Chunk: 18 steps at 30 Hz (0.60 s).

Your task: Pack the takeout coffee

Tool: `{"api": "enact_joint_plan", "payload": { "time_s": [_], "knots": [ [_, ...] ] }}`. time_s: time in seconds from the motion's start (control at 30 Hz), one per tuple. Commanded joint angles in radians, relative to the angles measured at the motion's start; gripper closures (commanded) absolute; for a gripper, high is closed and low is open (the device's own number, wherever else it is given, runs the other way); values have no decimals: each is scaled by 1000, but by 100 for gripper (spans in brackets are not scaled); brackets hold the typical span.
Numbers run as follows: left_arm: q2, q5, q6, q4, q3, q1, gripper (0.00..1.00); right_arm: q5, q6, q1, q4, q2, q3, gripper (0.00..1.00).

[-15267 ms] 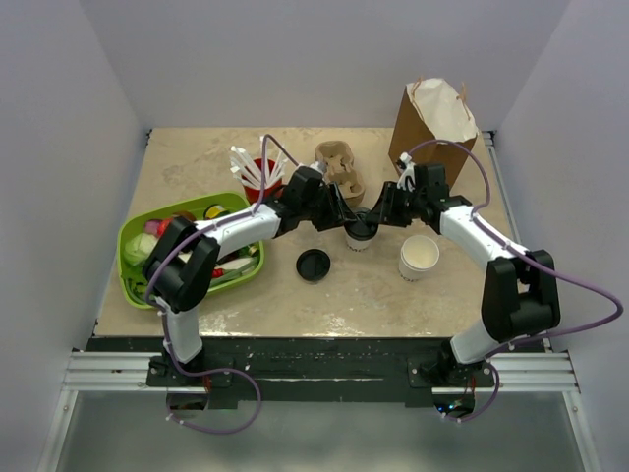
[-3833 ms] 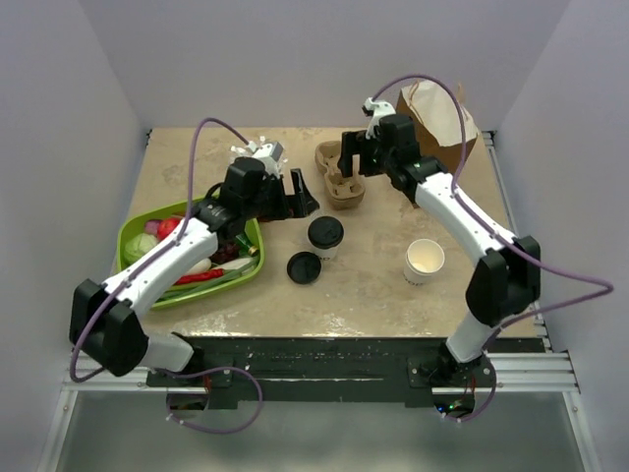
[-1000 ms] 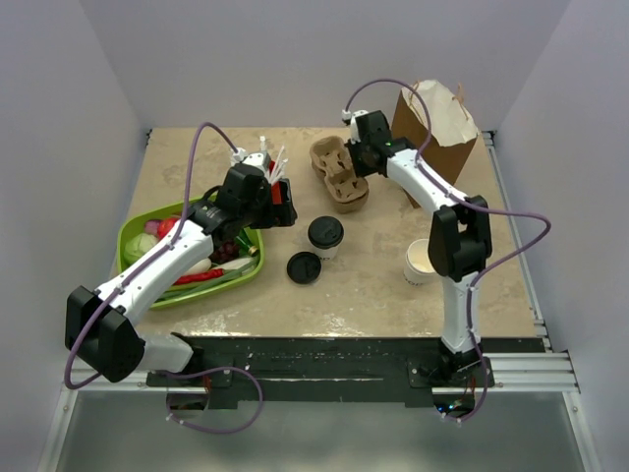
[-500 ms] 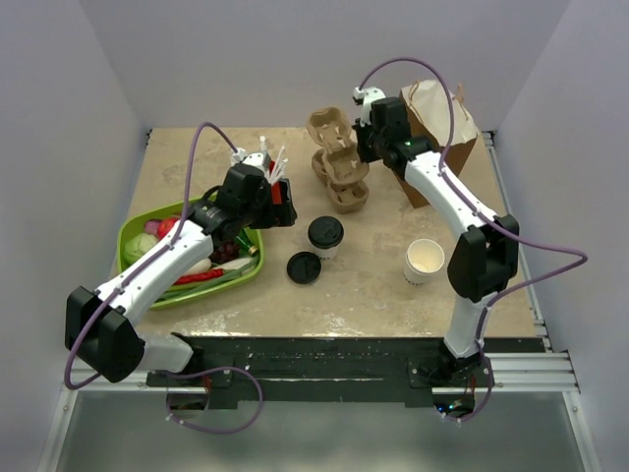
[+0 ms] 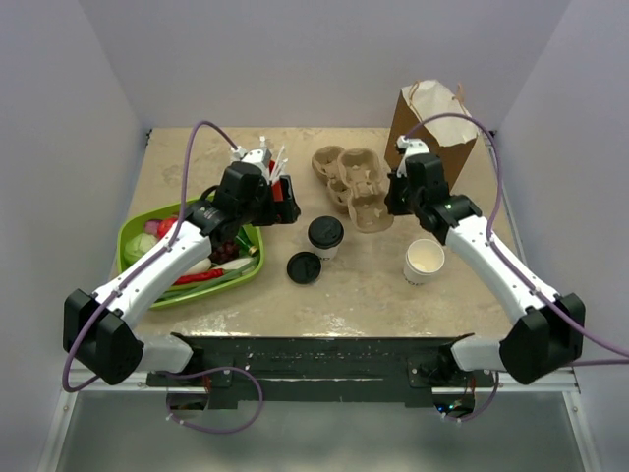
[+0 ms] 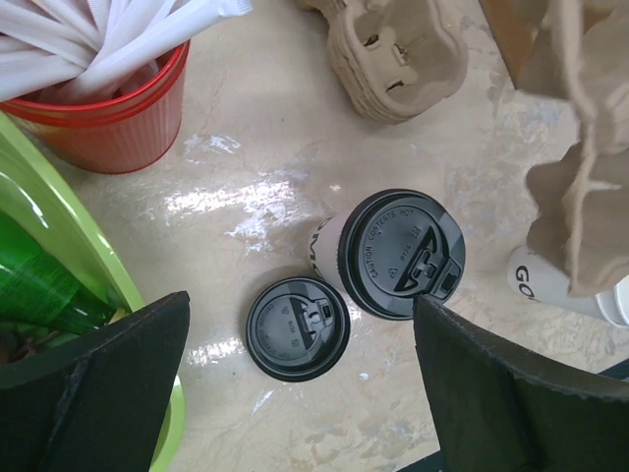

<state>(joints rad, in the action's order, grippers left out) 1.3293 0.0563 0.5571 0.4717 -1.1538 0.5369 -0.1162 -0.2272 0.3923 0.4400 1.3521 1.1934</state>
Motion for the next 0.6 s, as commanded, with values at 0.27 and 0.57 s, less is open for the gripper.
{"api": "enact_joint_plan", "payload": {
  "time_s": [0.27, 0.57],
  "knots": [
    [5, -95, 0, -104, 9, -6, 0, 16, -123, 8, 31, -218, -198, 100],
    [31, -115, 27, -143, -40, -5, 0, -12, -116, 6, 52, -329, -186, 100]
  ]
}}
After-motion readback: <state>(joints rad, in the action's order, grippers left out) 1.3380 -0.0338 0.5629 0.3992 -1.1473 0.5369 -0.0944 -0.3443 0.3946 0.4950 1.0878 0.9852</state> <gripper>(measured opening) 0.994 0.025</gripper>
